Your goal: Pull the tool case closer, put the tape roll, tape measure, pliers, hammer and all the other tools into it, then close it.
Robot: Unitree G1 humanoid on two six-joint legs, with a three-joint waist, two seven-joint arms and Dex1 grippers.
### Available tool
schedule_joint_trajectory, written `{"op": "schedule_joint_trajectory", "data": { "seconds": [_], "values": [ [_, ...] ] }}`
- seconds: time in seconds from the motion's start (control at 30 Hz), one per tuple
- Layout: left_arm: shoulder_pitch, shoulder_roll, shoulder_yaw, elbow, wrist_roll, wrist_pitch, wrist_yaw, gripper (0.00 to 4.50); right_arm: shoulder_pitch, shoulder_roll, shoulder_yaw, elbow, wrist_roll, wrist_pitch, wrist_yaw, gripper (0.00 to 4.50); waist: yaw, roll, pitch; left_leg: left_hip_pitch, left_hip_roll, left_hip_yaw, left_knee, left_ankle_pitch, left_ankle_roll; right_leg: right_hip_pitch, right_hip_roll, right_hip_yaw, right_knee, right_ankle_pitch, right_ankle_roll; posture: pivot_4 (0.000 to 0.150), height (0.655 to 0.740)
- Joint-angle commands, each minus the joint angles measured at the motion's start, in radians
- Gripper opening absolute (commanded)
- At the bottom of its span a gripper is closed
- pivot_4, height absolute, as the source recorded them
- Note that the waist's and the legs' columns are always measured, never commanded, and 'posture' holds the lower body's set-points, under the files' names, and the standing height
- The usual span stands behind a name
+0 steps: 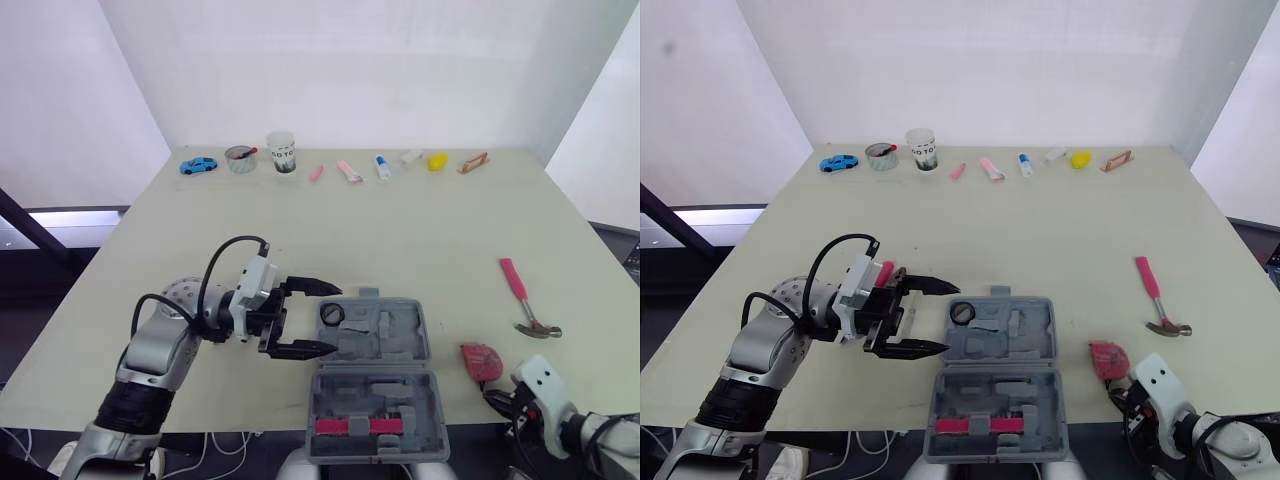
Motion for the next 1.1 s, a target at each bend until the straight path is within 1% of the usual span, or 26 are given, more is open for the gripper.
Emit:
{"op": "schedule_joint_trajectory", "data": {
  "seconds": [0.03,0.17,0.2,0.27,0.33,0.37,0.4,0.43,0.47,0.5,0.57,0.67,0.73,0.9,1.0,1.1],
  "values": [
    [-0.027,0.015,0.004,-0.014,-0.010,-0.015,-0.034,4.50,0.007,-0.008,-0.023,-0.027,-0.005,-0.012,-0.006,0.04,0.001,0.000,0.000,0.000,0.000,0.000,0.000,0.000,0.000,0.000,0.000,0.000,0.000,0.000,0.000,0.150,0.7400],
    [-0.032,0.019,0.003,-0.007,-0.007,-0.022,-0.054,4.50,0.008,-0.008,-0.034,-0.030,-0.010,-0.025,-0.011,0.04,0.001,0.000,0.000,0.000,0.000,0.000,0.001,0.000,0.000,0.000,0.000,0.000,0.000,0.000,0.000,0.150,0.7400],
    [-0.030,0.022,0.002,-0.009,-0.008,-0.023,-0.062,4.50,0.017,-0.016,-0.043,-0.040,-0.002,-0.021,0.001,0.28,0.001,0.000,0.000,0.000,0.000,0.000,0.001,0.000,0.000,0.000,0.000,0.000,0.000,0.000,0.000,0.150,0.7400],
    [-0.026,0.029,0.003,-0.012,-0.009,-0.030,-0.079,4.50,0.044,-0.037,-0.065,-0.065,0.020,-0.016,0.034,0.88,0.001,0.000,0.000,0.000,0.000,0.000,0.001,0.000,0.000,0.000,0.000,0.000,0.000,0.000,0.000,0.150,0.7400],
    [-0.030,0.037,0.007,-0.001,-0.002,-0.043,-0.093,4.50,0.076,-0.063,-0.086,-0.085,0.032,-0.028,0.073,1.80,0.002,0.000,0.000,0.000,0.000,0.000,0.001,0.000,0.000,0.000,0.000,0.000,0.000,0.000,0.000,0.150,0.7400],
    [-0.035,0.042,0.009,0.012,0.004,-0.055,-0.101,4.50,0.090,-0.079,-0.095,-0.090,0.033,-0.040,0.092,2.42,0.002,0.000,0.000,-0.001,0.000,0.000,0.001,0.000,0.000,0.000,0.000,0.000,0.000,0.000,0.000,0.150,0.7400],
    [-0.043,0.047,0.012,0.027,0.008,-0.065,-0.108,4.50,0.102,-0.092,-0.110,-0.092,0.035,-0.050,0.108,2.94,0.002,0.000,0.000,-0.001,0.000,0.000,0.001,0.000,0.000,0.000,0.000,-0.001,0.000,0.000,0.000,0.150,0.7400],
    [-0.054,0.056,0.022,0.049,0.010,-0.076,-0.117,4.50,0.106,-0.104,-0.143,-0.085,0.043,-0.062,0.125,3.33,0.002,0.000,0.000,-0.001,0.000,0.000,0.001,0.000,0.000,0.000,0.000,-0.001,0.000,0.000,0.000,0.150,0.7400],
    [-0.060,0.062,0.033,0.068,0.012,-0.097,-0.124,4.50,0.106,-0.115,-0.178,-0.069,0.057,-0.080,0.151,3.94,0.002,0.000,0.000,-0.001,0.000,0.000,0.002,0.000,0.000,0.000,0.000,-0.001,0.000,0.000,0.000,0.150,0.7400],
    [-0.063,0.071,0.039,0.081,0.010,-0.106,-0.134,4.50,0.100,-0.126,-0.209,-0.048,0.068,-0.110,0.181,4.36,0.002,0.000,0.000,-0.001,0.000,0.000,0.002,0.000,0.000,0.000,0.000,-0.001,0.000,0.000,0.000,0.150,0.7400],
    [-0.064,0.081,0.038,0.093,0.007,-0.115,-0.143,4.50,0.073,-0.141,-0.241,-0.005,0.072,-0.185,0.232,4.36,-0.002,0.000,0.000,0.000,0.000,0.000,0.003,0.000,0.000,0.001,0.000,-0.001,0.000,0.000,0.000,0.150,0.7400],
    [-0.062,0.094,0.024,0.092,-0.004,-0.093,-0.144,4.50,-0.005,-0.193,-0.203,0.101,0.002,-0.307,0.289,4.36,-0.003,-0.001,0.001,0.000,0.000,0.001,0.004,0.000,0.000,0.001,0.000,0.001,0.000,0.000,0.001,0.150,0.7400],
    [-0.059,0.091,0.017,0.087,-0.004,-0.094,-0.138,4.50,-0.079,-0.191,-0.176,0.185,-0.006,-0.389,0.323,4.36,-0.001,-0.001,0.001,0.000,0.000,0.001,0.004,0.000,0.000,0.001,0.000,0.001,0.000,0.000,0.001,0.150,0.7400],
    [-0.059,0.086,0.014,0.067,-0.015,-0.095,-0.135,4.50,-0.221,-0.238,-0.061,0.391,-0.088,-0.634,0.465,4.36,0.003,-0.001,0.001,-0.001,0.000,0.002,0.004,0.000,0.000,0.001,0.001,-0.001,0.000,0.000,0.000,0.150,0.7400],
    [-0.059,0.094,0.008,0.057,-0.011,-0.109,-0.146,4.50,-0.309,-0.262,0.016,0.505,-0.114,-0.698,0.550,4.36,0.002,-0.001,0.002,-0.002,0.000,0.002,0.005,0.000,0.000,0.001,0.001,-0.001,0.000,0.000,0.000,0.150,0.7400],
    [-0.057,0.101,0.014,0.023,-0.029,-0.091,-0.137,4.50,-0.417,-0.259,0.092,0.626,-0.146,-0.762,0.617,4.36,0.001,-0.001,0.002,-0.002,0.000,0.002,0.006,0.000,0.000,0.001,0.001,0.000,0.000,0.001,0.000,0.150,0.7400]
  ]
}}
